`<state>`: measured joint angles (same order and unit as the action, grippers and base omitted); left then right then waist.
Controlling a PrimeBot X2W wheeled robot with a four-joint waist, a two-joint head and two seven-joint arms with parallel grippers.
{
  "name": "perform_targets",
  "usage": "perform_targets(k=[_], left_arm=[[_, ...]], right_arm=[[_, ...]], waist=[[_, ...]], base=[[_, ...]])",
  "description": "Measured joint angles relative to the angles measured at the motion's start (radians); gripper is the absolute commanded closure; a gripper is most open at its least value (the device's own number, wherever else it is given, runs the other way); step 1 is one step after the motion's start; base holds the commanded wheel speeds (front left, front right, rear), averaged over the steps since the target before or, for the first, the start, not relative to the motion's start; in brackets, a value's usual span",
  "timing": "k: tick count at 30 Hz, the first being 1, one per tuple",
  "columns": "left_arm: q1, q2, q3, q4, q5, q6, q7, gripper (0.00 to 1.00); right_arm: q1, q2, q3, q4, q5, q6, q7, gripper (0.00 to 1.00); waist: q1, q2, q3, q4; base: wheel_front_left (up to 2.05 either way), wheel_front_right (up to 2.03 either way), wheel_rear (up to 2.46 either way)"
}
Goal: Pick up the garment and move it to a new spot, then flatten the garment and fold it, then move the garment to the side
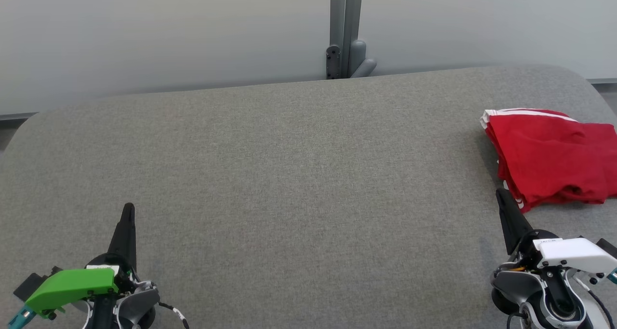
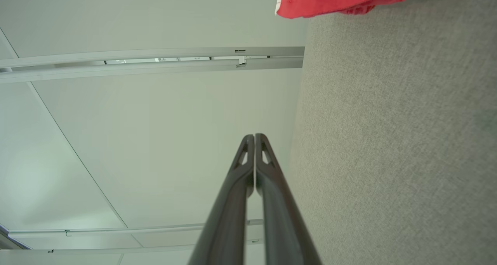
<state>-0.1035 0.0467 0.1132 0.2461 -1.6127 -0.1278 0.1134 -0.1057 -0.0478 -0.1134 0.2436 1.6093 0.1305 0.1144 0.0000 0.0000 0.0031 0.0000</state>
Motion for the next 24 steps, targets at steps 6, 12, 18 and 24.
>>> perform_targets(k=[6,12,18,24], left_arm=[[0.0,0.0,0.0,0.0,0.0,0.0,0.0,1.0],[0.0,0.0,0.0,0.0,0.0,0.0,0.0,1.0],[0.0,0.0,0.0,0.0,0.0,0.0,0.0,1.0],[0.0,0.0,0.0,0.0,0.0,0.0,0.0,1.0]], right_arm=[[0.0,0.0,0.0,0.0,0.0,0.0,0.0,1.0],[0.0,0.0,0.0,0.0,0.0,0.0,0.0,1.0],[0.0,0.0,0.0,0.0,0.0,0.0,0.0,1.0],[0.0,0.0,0.0,0.0,0.0,0.0,0.0,1.0]], waist=[[0.0,0.0,0.0,0.0],[0.0,0.0,0.0,0.0],[0.0,0.0,0.0,0.0],[0.0,0.0,0.0,0.0]], base=[[0.0,0.0,0.0],[0.0,0.0,0.0],[0.0,0.0,0.0],[0.0,0.0,0.0]])
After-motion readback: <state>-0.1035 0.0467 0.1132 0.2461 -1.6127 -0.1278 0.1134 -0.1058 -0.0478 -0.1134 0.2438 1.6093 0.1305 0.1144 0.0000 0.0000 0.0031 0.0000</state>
